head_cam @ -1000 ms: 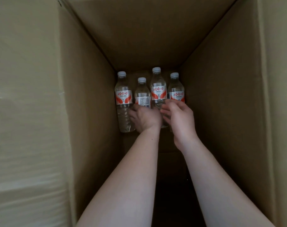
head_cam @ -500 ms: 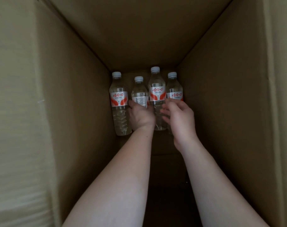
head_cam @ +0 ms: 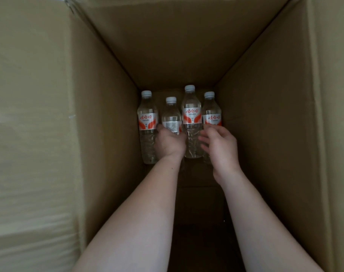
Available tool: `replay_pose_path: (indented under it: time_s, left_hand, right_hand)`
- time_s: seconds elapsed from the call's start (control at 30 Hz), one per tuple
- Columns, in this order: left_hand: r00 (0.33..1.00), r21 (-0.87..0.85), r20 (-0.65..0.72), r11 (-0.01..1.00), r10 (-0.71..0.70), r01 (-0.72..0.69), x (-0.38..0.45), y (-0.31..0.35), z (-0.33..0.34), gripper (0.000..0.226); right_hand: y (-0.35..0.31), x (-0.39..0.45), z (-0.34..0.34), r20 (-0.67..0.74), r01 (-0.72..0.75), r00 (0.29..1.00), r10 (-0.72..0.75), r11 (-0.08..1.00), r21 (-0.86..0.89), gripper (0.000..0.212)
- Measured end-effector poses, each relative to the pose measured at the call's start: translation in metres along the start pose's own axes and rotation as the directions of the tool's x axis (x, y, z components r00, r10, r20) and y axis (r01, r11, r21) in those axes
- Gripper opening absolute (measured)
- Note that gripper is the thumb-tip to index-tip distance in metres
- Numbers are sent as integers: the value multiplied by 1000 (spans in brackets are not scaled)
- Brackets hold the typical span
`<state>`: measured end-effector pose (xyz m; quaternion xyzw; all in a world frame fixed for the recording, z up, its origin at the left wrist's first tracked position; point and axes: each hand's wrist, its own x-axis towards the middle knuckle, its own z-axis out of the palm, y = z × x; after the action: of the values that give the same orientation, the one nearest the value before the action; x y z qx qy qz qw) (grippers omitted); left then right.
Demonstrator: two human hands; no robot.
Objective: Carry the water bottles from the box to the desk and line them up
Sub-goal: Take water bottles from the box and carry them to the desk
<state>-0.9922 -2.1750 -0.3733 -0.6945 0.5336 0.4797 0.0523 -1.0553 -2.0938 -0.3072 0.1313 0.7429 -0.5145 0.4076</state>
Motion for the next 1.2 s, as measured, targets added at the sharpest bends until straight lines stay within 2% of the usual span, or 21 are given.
replay_pose_path:
  time_s: [0.43, 0.67, 1.03, 1.2]
  left_hand:
    - [998, 10, -26, 998, 58, -58, -52, -4, -36, 53]
    - [989, -9, -35, 989, 147, -148, -79, 14, -64, 57]
    - [958, -194, -31, 938, 287, -287, -144, 17, -114, 58]
    - [940, -319, -62, 886, 335, -337, -179, 5, -124, 70]
  right_hand:
    - [-19, -34, -6, 32, 27, 999, -27, 1000, -1, 10]
    - [-28, -60, -15, 18, 63, 998, -63, 998, -19, 10]
    - [-55, -115, -28, 45, 165, 986, -162, 983, -86, 11]
    - [-64, -137, -39, 86, 198, 978, -191, 976, -87, 8]
